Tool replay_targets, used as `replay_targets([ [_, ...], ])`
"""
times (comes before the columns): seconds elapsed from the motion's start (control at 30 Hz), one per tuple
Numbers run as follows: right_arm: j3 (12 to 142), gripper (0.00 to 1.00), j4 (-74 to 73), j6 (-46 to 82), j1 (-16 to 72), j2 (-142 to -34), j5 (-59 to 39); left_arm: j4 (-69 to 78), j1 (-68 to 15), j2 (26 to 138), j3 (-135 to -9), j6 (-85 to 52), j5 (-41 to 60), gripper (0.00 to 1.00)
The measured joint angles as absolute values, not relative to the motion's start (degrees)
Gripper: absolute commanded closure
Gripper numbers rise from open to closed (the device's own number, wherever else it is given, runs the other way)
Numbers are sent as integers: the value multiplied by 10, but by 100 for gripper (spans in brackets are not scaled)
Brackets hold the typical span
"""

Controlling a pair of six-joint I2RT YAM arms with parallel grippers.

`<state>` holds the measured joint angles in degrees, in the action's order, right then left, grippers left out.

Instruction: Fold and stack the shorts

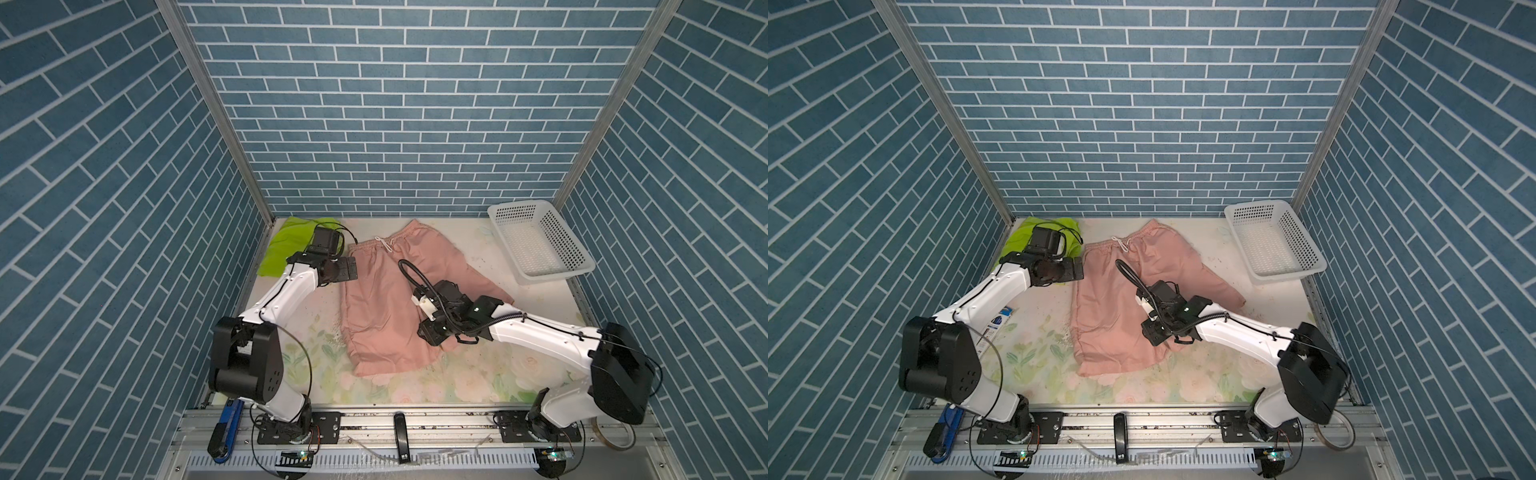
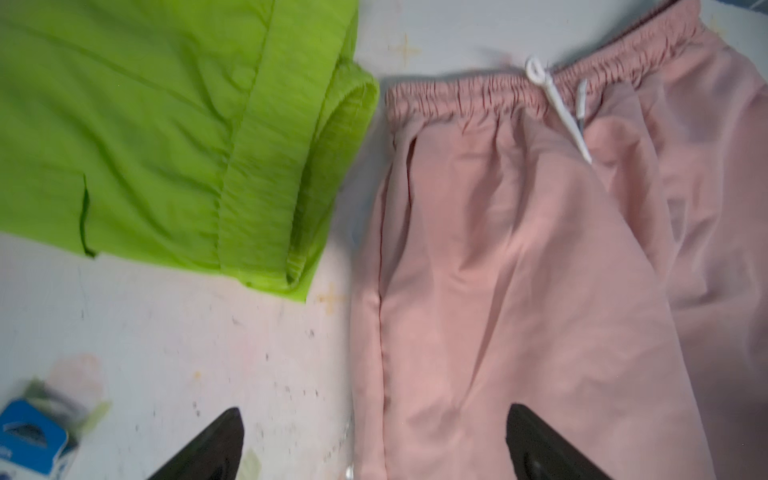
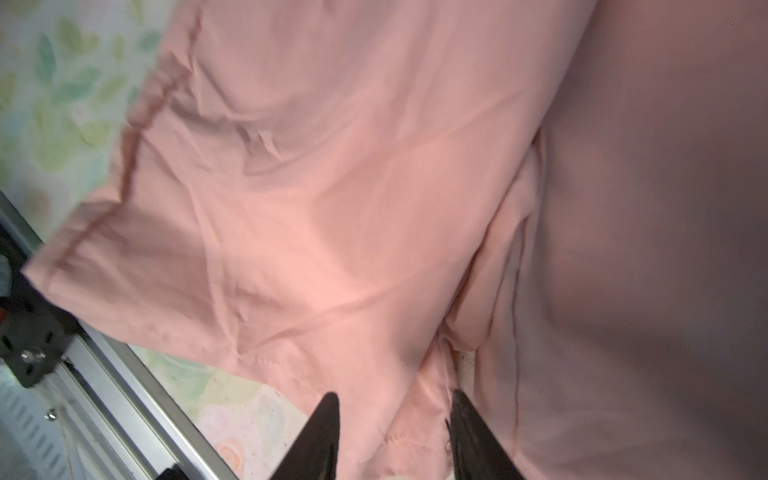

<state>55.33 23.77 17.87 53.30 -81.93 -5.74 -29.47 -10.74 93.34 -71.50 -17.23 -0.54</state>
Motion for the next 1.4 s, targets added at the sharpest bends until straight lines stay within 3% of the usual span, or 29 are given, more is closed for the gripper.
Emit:
replay_targets([
  [0.3,455,53,133,211,521,-779,-66,-231,-69,1167,-853,-123,63,0],
  [0.77,423,53,64,238,502,-762,-62,-198,-79,1261,-926,-117,160,2],
  [0.83,422,52,60,238,501,-762,-62,-199,-79,1271,-941,-117,167,9],
  [0.87,422,51,58,239,500,-762,-61,-200,-79,1276,-949,-117,170,19],
  [0.9,422,51,59,242,499,-762,-59,-203,-79,1280,-955,-117,172,31],
  [1.0,422,51,70,254,485,-768,-50,-220,-79,1292,-975,-120,178,80],
  [1.03,422,51,81,259,475,-770,-43,-228,-79,1295,-982,-121,178,93],
  [1.07,422,49,93,265,466,-771,-36,-236,-79,1297,-988,-121,178,100],
  [1.13,419,44,105,272,446,-771,-27,-245,-79,1297,-996,-120,177,100],
  [1.4,448,41,133,251,401,-822,-38,-287,-79,1260,-1001,-128,142,100],
])
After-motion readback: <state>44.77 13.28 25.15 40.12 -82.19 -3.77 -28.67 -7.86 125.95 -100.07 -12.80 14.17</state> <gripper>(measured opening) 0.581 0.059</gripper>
